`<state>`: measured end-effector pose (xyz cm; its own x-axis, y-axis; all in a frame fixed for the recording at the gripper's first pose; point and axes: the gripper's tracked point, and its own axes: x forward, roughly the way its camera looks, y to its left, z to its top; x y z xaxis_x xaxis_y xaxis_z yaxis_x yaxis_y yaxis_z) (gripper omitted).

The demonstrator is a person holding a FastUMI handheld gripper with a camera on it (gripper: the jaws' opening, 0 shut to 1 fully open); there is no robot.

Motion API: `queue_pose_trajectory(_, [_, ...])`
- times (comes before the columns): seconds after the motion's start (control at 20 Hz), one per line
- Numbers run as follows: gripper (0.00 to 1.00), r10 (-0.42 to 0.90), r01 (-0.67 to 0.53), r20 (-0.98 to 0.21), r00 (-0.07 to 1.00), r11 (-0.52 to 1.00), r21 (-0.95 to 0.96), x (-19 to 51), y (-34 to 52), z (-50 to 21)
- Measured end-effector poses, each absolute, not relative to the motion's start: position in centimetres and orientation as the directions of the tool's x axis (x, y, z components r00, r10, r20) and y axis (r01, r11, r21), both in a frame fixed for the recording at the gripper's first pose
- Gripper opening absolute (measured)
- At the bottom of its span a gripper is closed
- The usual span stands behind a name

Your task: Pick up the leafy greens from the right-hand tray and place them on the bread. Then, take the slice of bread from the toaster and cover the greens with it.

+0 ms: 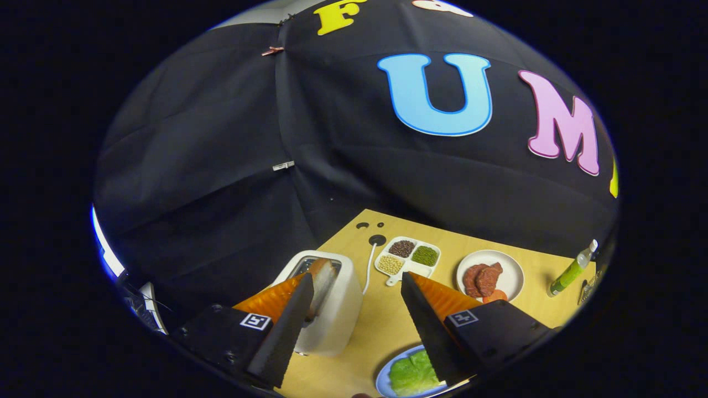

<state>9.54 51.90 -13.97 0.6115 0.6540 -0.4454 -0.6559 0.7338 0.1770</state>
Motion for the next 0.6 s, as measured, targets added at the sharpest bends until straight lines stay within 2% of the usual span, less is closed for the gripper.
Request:
queue_pose_trajectory(0.25, [0.99,0.631,-0.666,-0.532,0.564,0.729,0.158,9.3,56.6,-17.8])
queue_pose_trajectory(0.55, [0.99,0.606,-0.672,-0.571,0.554,0.731,0.123,9.1,59.2,-20.6])
queue_pose_trajectory(0.6, [0.91,0.600,-0.673,-0.580,0.551,0.730,0.116,9.1,59.6,-21.0])
